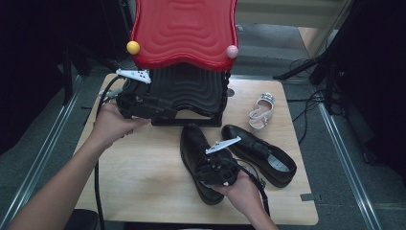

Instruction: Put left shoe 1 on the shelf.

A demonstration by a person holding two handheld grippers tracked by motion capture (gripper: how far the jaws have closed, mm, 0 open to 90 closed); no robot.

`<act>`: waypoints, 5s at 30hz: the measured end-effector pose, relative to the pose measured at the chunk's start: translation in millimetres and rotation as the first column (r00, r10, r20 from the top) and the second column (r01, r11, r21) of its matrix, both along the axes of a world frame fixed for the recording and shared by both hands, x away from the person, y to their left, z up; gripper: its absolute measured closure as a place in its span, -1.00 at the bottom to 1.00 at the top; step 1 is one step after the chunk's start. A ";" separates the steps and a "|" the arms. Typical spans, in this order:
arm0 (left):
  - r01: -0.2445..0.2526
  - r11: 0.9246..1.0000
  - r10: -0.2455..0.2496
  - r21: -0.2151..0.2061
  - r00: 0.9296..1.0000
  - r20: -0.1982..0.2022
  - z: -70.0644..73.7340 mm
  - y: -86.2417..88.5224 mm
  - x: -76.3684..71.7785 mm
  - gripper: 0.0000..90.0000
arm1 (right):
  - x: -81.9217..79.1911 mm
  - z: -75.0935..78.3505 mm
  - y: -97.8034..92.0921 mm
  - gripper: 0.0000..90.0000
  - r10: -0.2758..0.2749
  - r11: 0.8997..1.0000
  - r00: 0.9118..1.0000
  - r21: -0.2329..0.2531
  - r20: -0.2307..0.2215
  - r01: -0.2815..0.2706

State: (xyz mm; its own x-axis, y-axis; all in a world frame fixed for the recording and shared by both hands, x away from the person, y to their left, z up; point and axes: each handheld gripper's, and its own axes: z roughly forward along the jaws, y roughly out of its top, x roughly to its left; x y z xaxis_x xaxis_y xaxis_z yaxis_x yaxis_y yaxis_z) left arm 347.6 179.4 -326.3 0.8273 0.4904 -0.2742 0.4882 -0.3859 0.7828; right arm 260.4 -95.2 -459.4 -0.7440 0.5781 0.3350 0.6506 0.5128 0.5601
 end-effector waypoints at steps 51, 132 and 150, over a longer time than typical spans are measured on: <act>-0.176 0.979 0.160 0.104 0.976 0.151 89.1 -16.4 100.5 1.00 | 26.3 13.4 -23.2 0.92 0.002 0.999 0.997 -0.046 -0.071 -0.005; -0.205 0.973 0.195 0.107 0.976 0.100 90.0 -15.5 95.2 1.00 | 130.4 89.1 117.3 0.46 -0.208 0.978 0.904 0.090 0.373 0.188; -0.206 0.973 0.196 0.107 0.976 0.095 90.1 -14.6 95.6 1.00 | 89.8 86.3 56.3 1.00 -0.025 0.989 0.954 0.148 0.300 -0.021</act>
